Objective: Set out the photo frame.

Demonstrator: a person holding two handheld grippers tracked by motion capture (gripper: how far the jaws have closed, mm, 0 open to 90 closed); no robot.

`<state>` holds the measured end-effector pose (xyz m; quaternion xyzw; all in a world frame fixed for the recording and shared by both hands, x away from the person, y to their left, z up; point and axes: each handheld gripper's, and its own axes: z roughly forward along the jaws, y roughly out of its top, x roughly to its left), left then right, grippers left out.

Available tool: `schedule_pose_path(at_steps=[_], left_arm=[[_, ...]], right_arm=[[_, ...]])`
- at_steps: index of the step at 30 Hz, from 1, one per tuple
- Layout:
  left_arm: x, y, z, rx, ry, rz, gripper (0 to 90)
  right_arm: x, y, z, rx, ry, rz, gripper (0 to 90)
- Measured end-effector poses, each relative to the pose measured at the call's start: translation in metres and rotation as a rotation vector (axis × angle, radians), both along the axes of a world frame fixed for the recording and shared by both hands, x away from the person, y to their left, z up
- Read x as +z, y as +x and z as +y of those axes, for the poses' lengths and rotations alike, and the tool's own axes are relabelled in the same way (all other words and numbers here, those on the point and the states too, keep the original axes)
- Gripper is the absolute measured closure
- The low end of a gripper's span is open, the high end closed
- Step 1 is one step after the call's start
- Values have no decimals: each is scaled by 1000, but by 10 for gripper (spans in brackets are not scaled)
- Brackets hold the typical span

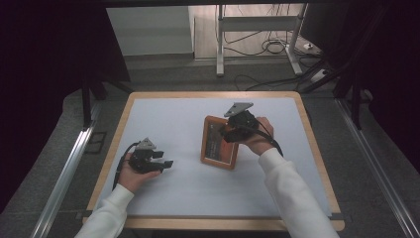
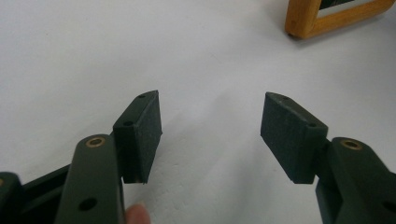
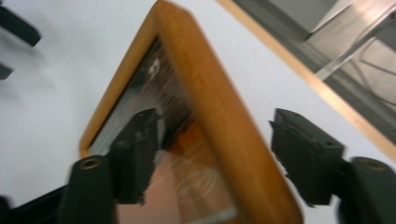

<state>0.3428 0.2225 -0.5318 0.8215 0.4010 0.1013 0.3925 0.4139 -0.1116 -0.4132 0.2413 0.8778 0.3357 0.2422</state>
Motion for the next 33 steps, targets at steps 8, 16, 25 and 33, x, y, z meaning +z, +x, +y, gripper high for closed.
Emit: schedule_pose_path(at_steps=[8, 16, 25, 33], left_arm=[[1, -1, 0, -4, 1, -3, 383], [1, -2, -2, -6, 8, -6, 380], [2, -3, -4, 0, 14, -6, 372], [8, -13, -7, 12, 0, -27, 360]], right_arm=[[9, -16, -18, -101, 114, -7, 194], [-12, -56, -54, -146, 204, 64, 255], [-60, -88, -59, -49, 142, 171, 799], [-93, -84, -34, 53, 120, 221, 900]])
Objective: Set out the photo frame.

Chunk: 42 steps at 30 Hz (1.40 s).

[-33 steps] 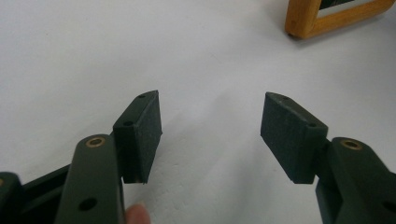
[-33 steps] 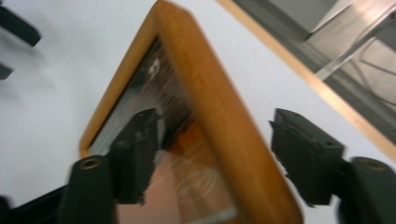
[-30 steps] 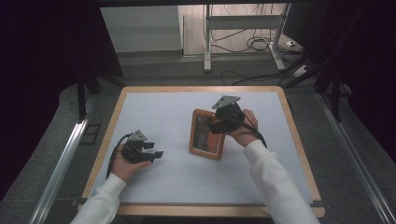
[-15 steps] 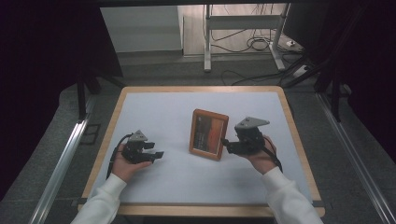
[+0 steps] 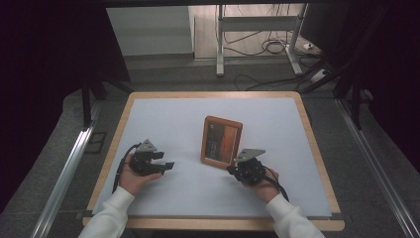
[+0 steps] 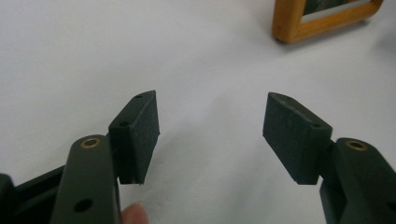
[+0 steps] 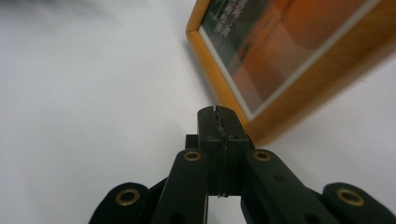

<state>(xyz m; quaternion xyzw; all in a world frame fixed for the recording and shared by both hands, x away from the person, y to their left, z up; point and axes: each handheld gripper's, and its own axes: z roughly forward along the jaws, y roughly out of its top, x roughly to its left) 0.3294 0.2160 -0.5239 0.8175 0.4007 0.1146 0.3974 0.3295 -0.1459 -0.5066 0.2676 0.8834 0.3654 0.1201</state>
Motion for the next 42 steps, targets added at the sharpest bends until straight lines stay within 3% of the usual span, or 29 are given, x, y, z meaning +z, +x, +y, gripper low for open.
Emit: schedule_pose_path(at_steps=[6, 7, 26, 29, 32, 37, 42], left_arm=[[4, -7, -1, 10, -13, -10, 350], [4, -8, -2, 8, -15, -10, 349], [4, -10, -6, -6, -13, -9, 336], [5, -11, -6, -7, -12, -14, 335], [4, -13, -5, -4, -11, -12, 333], [4, -19, -3, 8, -17, -11, 332], [3, -23, -4, 6, -14, -6, 332]], right_arm=[[-12, 12, 6, -20, -30, -6, 900], [-13, 13, 5, -21, -17, 6, 900], [-13, 17, -8, -65, -27, -33, 900], [-11, 13, -7, -51, 4, -30, 900], [-2, 6, -8, -27, 24, -56, 900], [9, -3, -26, -51, 63, -74, 900], [13, -12, -60, -123, 113, -65, 892]])
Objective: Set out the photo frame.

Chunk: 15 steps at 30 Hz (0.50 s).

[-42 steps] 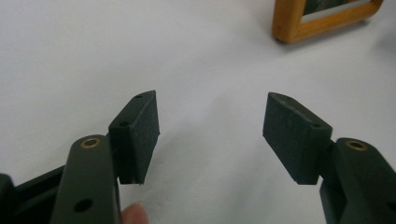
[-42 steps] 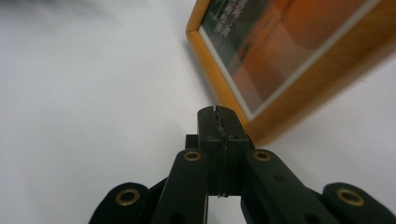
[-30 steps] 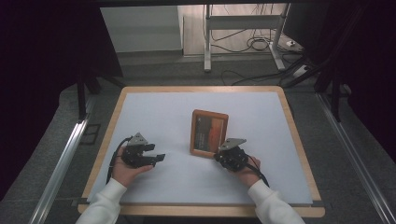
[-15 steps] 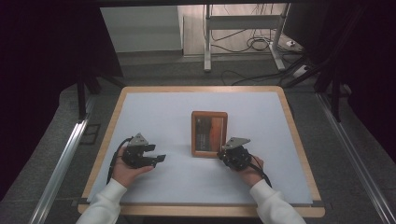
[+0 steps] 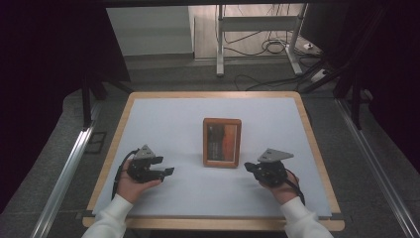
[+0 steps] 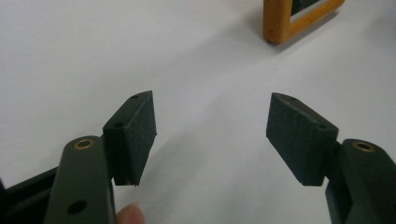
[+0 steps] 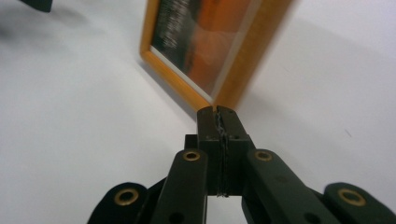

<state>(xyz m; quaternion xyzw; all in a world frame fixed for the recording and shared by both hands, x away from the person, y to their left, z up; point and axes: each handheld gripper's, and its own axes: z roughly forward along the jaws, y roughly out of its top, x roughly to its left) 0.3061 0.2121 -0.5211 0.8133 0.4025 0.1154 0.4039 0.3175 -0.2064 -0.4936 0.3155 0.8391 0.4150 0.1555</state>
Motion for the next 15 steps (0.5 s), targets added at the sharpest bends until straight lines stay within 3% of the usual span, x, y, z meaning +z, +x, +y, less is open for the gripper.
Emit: schedule_pose_path(at_steps=[4, 9, 12, 15], left_arm=[[0, -4, 1, 0, 2, -4, 332], [-1, -6, 0, -3, 7, -3, 332], [-1, -6, -2, -6, 12, -5, 332], [-2, -6, -4, -10, 15, -6, 331]], right_arm=[[-4, -12, -28, -47, 17, 14, 834], [-9, -26, -55, -104, 30, 14, 526], [-11, -31, -62, -135, 43, 11, 422], [-11, -31, -66, -162, 62, 11, 392]])
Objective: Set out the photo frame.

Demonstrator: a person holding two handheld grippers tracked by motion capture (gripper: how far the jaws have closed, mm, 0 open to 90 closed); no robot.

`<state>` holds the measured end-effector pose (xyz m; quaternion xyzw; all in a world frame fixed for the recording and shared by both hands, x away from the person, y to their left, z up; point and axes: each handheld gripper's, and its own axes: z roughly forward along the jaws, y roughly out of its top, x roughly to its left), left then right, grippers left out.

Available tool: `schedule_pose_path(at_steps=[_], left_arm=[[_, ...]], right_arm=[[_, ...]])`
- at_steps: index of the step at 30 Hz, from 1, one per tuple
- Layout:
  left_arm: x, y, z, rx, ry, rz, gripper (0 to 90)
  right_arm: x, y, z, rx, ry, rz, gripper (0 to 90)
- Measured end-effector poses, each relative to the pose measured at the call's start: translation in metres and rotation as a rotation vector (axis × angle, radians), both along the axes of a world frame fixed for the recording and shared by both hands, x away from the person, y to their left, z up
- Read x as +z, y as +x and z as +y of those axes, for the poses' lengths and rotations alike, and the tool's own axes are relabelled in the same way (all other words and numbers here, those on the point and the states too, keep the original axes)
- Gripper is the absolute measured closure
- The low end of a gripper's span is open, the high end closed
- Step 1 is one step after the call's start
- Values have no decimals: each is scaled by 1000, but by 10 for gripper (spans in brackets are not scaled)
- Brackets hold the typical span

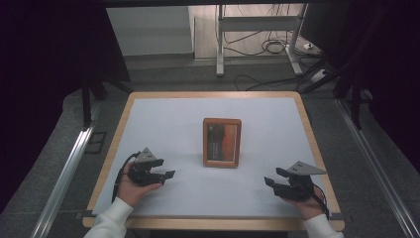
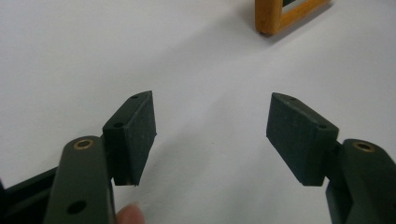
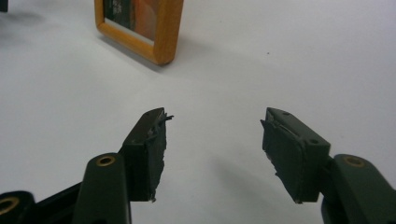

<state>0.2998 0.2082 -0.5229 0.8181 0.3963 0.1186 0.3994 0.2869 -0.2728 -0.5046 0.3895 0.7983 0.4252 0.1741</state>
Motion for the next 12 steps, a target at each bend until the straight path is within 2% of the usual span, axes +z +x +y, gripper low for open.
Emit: schedule_pose_path(at_steps=[3, 7, 12], left_arm=[[0, 0, 0, -1, 2, 0, 330], [-1, 0, 1, 3, 4, 0, 325], [-2, 0, 1, -1, 5, 0, 323]], right_arm=[[1, 2, 1, -6, 11, -4, 369], [-2, 3, 3, 2, 0, 0, 339], [-3, 6, 2, -15, 3, -8, 277]])
